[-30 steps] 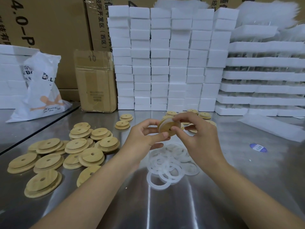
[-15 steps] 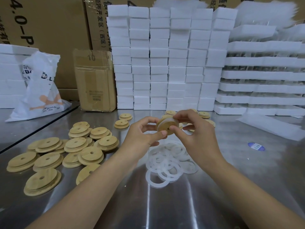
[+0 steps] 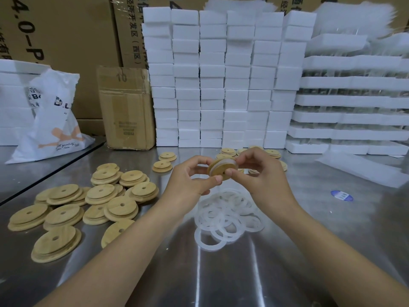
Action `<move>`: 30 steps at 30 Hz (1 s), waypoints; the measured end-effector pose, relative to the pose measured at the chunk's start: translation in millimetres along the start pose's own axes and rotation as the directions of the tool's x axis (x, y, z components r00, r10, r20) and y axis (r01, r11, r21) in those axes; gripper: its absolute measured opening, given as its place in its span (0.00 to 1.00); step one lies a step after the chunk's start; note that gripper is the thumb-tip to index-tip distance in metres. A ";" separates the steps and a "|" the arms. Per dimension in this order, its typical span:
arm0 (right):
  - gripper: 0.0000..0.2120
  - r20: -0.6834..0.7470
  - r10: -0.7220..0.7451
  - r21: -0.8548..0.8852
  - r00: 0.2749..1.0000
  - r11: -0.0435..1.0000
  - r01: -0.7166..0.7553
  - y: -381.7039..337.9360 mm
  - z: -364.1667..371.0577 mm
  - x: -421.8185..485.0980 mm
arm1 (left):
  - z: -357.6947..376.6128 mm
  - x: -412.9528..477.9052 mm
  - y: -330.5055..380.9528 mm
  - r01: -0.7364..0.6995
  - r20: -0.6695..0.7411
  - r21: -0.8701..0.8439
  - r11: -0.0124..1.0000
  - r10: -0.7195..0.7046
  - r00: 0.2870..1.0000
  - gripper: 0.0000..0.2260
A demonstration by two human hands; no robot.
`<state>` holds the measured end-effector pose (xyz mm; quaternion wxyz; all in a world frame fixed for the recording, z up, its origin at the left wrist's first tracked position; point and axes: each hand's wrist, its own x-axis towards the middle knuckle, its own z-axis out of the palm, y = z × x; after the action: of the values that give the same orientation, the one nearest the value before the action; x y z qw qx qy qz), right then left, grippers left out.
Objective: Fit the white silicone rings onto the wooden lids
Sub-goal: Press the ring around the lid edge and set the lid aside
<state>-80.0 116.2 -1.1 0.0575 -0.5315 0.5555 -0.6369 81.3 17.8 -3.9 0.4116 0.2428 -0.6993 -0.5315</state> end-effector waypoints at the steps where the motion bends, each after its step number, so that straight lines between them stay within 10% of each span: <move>1: 0.12 0.009 0.005 0.016 1.000 1.000 -0.005 -0.5 -0.6 0.3 | -0.7 -0.1 -0.1 0.006 0.005 0.000 1.000 -0.006 1.000 0.12; 30: 0.11 0.145 0.145 0.250 0.979 0.952 -0.178 -6.7 -6.9 2.1 | -10.5 -1.0 6.2 0.002 0.135 0.044 0.999 -0.008 0.991 0.12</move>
<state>-82.5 121.7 6.5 0.2138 -0.5107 0.5036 -0.6632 91.3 14.9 2.6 0.3566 0.2171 -0.7364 -0.5324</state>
